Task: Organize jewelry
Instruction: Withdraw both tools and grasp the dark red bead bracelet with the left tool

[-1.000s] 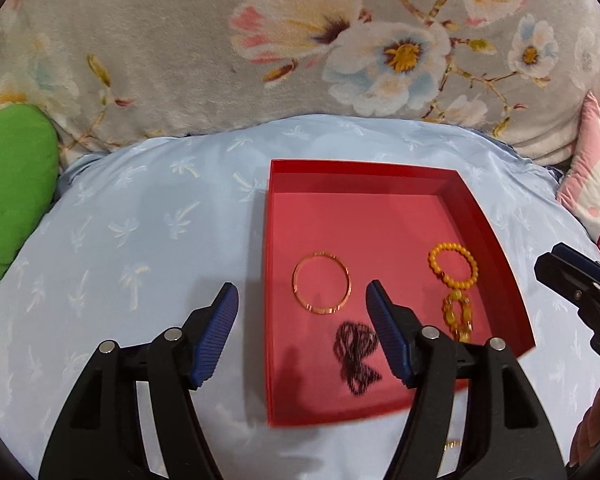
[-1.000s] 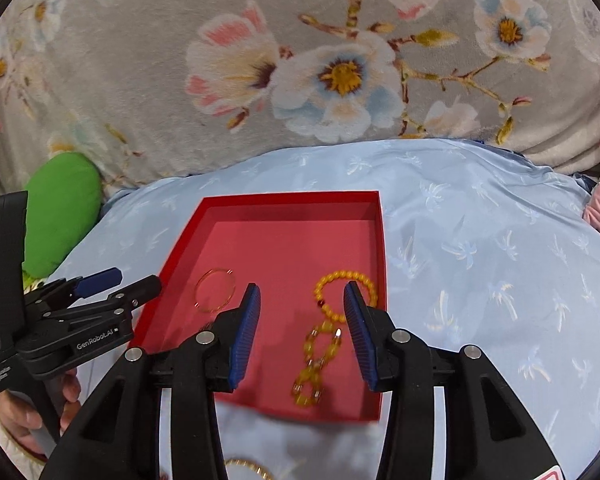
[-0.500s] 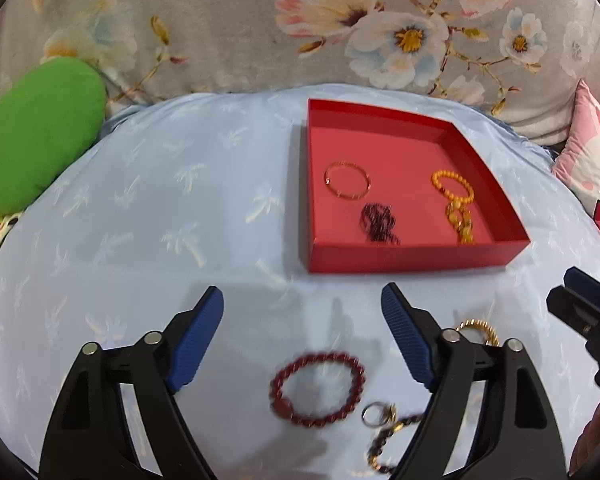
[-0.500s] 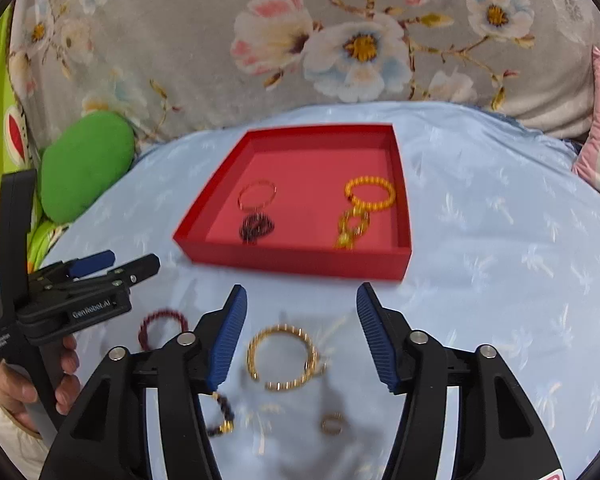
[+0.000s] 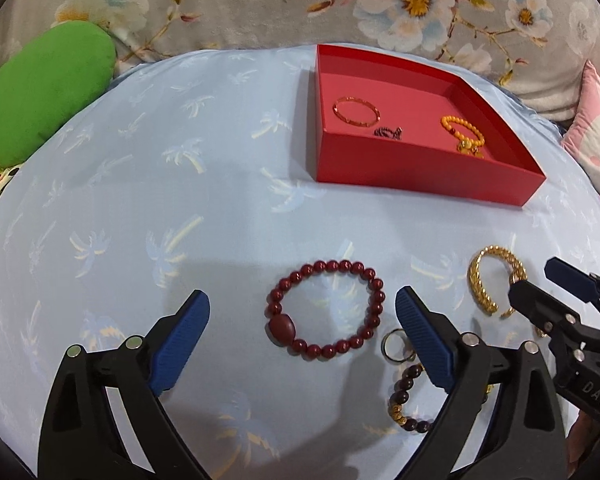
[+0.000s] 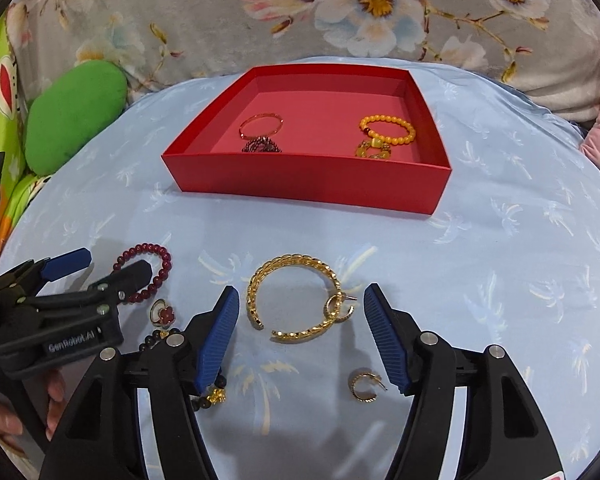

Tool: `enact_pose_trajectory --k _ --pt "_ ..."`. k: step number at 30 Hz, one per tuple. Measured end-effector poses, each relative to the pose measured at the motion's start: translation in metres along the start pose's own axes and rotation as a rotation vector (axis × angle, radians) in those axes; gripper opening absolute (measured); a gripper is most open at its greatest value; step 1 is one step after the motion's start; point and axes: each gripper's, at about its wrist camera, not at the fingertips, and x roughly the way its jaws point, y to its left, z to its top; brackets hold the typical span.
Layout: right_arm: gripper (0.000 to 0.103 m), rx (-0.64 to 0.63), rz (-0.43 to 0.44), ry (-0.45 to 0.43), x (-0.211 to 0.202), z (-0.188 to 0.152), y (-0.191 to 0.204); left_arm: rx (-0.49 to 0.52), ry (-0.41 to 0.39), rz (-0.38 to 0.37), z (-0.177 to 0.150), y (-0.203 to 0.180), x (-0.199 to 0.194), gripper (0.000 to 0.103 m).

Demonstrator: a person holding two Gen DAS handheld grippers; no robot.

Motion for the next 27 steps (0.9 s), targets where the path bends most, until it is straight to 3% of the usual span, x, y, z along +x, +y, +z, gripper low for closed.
enact_pose_trajectory --k 7,11,27 --pt "0.062 -0.029 -0.015 0.020 0.015 -0.001 0.012 0.001 0.016 -0.003 -0.006 -0.001 0.008 0.090" --pt "0.055 -0.058 -0.035 0.025 0.020 -0.004 0.017 0.014 0.009 0.011 -0.007 -0.002 0.010 0.090" --pt "0.054 -0.017 -0.013 -0.013 0.000 0.000 0.009 0.037 0.002 0.034 -0.007 -0.005 0.012 0.089"
